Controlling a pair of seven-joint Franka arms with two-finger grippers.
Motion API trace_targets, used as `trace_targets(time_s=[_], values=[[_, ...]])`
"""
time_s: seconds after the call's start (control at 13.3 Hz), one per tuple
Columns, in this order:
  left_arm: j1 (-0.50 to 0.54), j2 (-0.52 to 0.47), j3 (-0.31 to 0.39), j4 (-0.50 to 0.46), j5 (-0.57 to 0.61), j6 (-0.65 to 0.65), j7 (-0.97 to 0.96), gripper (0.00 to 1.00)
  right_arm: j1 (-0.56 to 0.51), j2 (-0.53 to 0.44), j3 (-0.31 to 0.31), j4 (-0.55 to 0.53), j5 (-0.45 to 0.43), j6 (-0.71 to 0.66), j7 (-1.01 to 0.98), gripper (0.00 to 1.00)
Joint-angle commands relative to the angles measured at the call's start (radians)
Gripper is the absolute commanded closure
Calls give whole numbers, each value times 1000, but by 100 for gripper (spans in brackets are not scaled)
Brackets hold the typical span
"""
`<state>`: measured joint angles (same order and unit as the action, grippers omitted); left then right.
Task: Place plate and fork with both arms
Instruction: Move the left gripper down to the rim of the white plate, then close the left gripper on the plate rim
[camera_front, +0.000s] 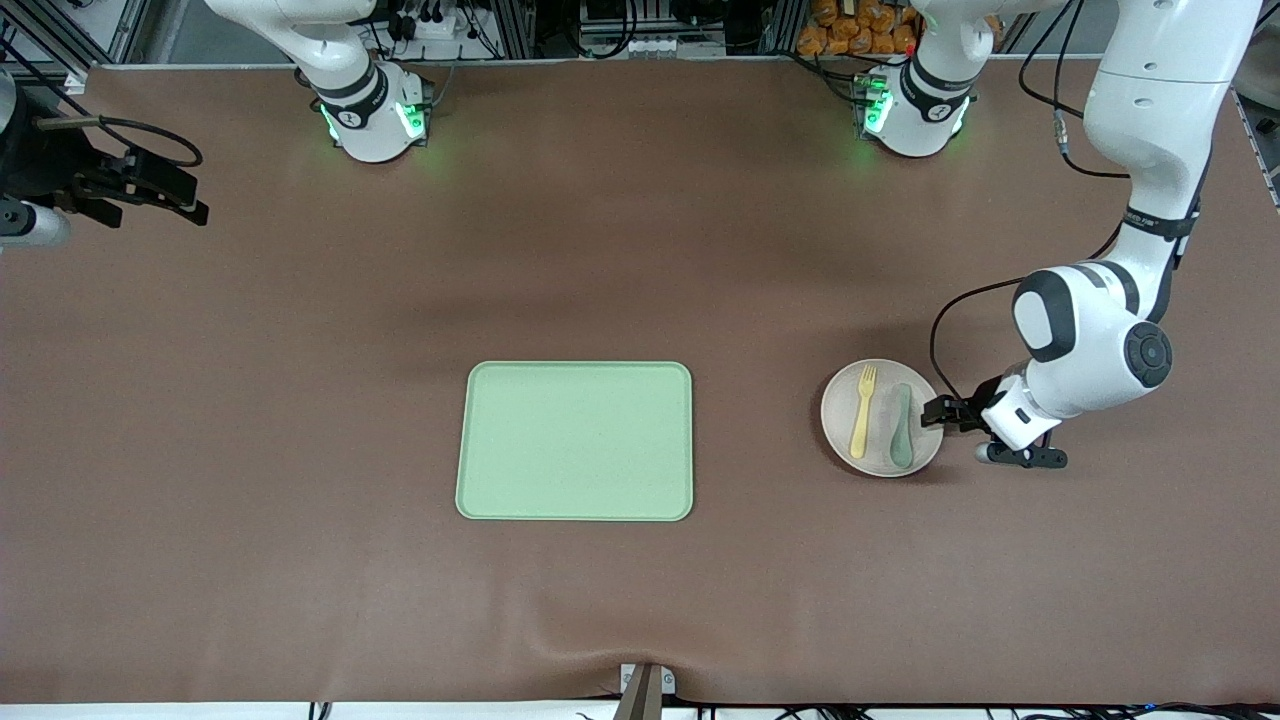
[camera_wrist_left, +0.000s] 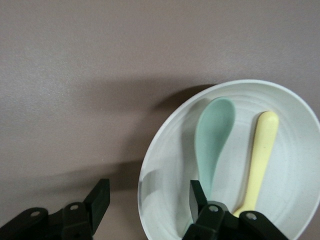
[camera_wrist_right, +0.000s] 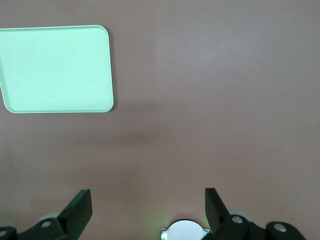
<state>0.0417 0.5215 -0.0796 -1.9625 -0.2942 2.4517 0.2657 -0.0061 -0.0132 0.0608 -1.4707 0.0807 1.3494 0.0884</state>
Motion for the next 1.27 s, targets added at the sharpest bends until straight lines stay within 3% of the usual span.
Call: trace_targets(time_s=[0.0, 0.38, 0.67, 0.82, 1.2], values=[[-2, 11, -2, -7, -20, 26, 21, 43, 0, -4, 1, 3, 11, -12, 5, 0], [-5, 12, -6, -7, -20, 24, 23, 66, 0, -2, 1, 3, 11, -12, 4, 0], [-5, 31, -6, -3, -20, 24, 24, 75, -2, -2, 1, 3, 11, -12, 4, 0], [-3, 31, -6, 0, -16, 24, 29, 86, -2, -4, 1, 3, 11, -13, 4, 0], [-5, 31, -8, 5, -14, 23, 41, 100, -3, -2, 1, 3, 11, -12, 4, 0]])
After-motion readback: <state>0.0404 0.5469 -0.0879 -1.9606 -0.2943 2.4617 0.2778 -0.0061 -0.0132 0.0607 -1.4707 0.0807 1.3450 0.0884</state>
